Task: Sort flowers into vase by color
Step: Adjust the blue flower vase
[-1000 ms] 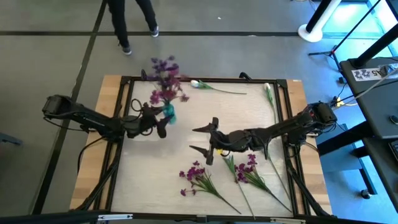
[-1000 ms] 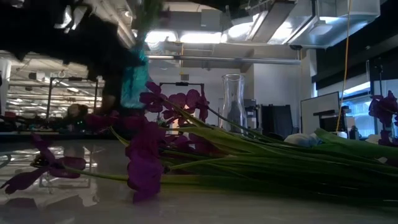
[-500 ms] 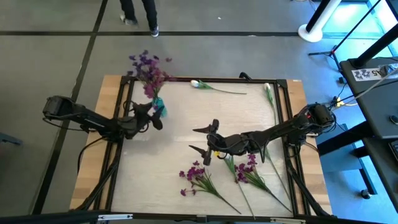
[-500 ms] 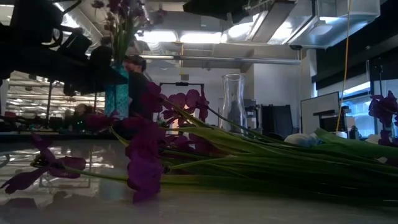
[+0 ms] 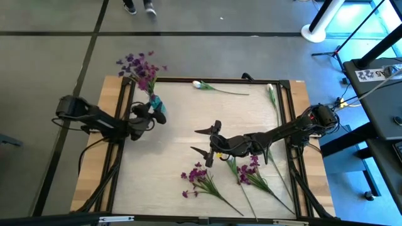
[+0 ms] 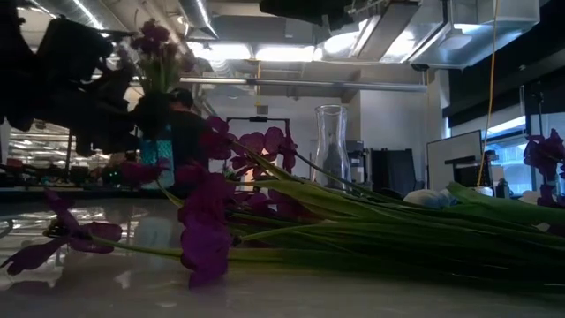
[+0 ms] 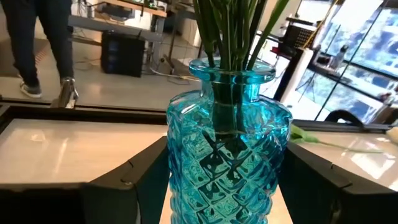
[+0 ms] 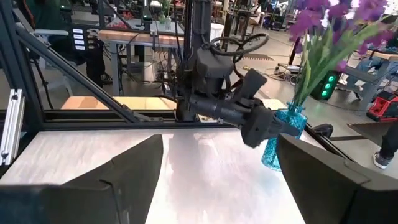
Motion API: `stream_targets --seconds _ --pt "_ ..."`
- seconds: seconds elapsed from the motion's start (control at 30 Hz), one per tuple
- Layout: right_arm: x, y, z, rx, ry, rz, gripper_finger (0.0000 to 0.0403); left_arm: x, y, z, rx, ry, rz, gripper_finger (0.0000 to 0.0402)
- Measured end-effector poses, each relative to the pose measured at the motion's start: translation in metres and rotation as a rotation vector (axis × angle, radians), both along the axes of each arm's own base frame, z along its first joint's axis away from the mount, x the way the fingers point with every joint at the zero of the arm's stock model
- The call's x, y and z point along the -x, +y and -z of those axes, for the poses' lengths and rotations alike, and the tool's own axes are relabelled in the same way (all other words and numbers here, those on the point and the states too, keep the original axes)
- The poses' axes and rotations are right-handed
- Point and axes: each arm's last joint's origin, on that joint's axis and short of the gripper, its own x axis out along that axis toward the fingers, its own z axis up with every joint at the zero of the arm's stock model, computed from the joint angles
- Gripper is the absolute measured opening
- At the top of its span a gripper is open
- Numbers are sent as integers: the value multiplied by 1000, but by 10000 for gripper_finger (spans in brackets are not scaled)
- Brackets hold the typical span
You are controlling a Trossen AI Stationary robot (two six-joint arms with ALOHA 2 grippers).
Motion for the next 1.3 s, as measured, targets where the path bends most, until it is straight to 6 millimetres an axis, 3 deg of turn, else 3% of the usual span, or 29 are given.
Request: stream_targets --seconds 0.23,0.8,1.1,1.3 --pt "0 0 -1 18 -7 -2 312 -19 1 11 -2 75 -38 242" --pt "0 0 -2 47 -11 -2 312 -41 2 25 -16 104 -117 243" --pt "-1 -3 -1 62 0 12 312 -53 0 20 -21 151 -55 301" --pt "-1 -4 0 67 13 21 312 -53 0 20 -22 150 -53 316"
